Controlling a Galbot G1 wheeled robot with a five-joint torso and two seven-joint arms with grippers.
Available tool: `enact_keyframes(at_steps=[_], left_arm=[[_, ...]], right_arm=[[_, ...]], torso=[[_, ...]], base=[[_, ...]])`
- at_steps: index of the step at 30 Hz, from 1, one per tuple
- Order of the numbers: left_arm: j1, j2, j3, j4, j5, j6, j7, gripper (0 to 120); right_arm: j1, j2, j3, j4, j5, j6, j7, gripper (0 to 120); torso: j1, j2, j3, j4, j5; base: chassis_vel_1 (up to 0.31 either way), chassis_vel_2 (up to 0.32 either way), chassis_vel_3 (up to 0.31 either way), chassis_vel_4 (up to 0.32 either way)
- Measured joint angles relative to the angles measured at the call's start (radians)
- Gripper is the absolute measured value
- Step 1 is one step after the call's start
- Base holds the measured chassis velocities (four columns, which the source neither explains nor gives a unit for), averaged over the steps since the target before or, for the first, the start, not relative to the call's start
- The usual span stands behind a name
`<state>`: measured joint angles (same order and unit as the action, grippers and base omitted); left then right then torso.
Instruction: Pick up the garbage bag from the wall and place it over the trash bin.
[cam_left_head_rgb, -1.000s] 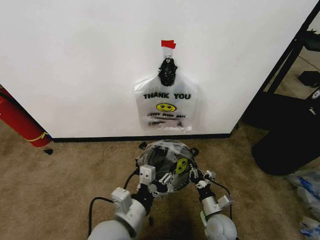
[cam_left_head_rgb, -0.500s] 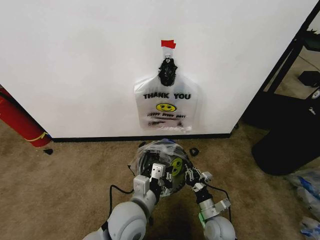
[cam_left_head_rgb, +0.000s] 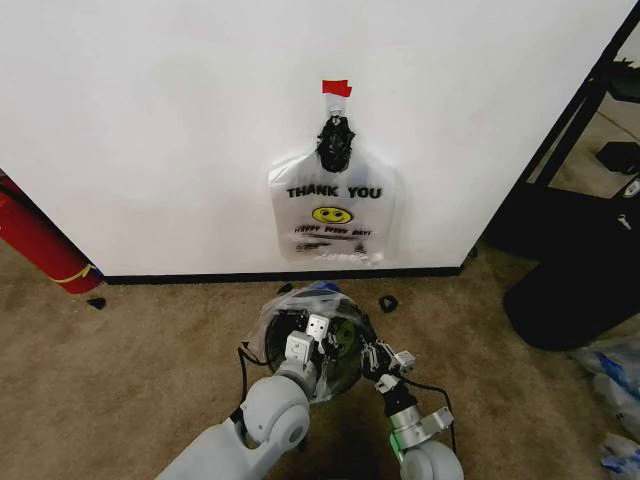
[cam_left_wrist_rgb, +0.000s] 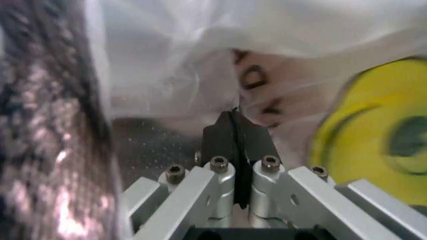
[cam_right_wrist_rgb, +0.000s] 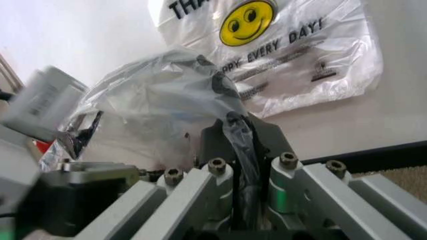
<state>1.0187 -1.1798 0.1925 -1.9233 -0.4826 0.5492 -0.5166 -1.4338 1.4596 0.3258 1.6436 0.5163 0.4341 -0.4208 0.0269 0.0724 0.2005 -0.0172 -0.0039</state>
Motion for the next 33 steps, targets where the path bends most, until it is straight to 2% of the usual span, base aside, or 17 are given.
enact_keyframes(at_steps=[4, 24, 28, 33], left_arm=[[-0.016, -0.007, 0.006, 0.048, 0.059, 0.005, -0.004, 0], [-0.113, -0.043, 0.012, 0.282, 0.173, -0.055, -0.003, 0], [-0.126, -0.050, 0.006, 0.315, 0.187, -0.072, -0.004, 0], [-0.125, -0.049, 0.002, 0.310, 0.195, -0.090, 0.005, 0]], right_arm=[[-0.005, 0.000, -0.008, 0.007, 0.001, 0.002, -0.001, 1], [-0.023, -0.017, -0.030, 0.027, 0.019, 0.004, -0.061, 1], [-0.023, -0.019, -0.039, 0.028, 0.049, 0.004, -0.075, 1], [-0.017, -0.020, -0.044, 0.027, 0.077, 0.001, -0.076, 1]], torso=[[0.000, 0.000, 0.000, 0.0000, 0.0000], [0.000, 0.000, 0.000, 0.0000, 0.0000], [0.000, 0.000, 0.000, 0.0000, 0.0000], [0.000, 0.000, 0.000, -0.0001, -0.0001]], base=[[0.000, 0.000, 0.000, 0.000], [0.000, 0.000, 0.000, 0.000], [0.000, 0.000, 0.000, 0.000], [0.000, 0.000, 0.000, 0.000]])
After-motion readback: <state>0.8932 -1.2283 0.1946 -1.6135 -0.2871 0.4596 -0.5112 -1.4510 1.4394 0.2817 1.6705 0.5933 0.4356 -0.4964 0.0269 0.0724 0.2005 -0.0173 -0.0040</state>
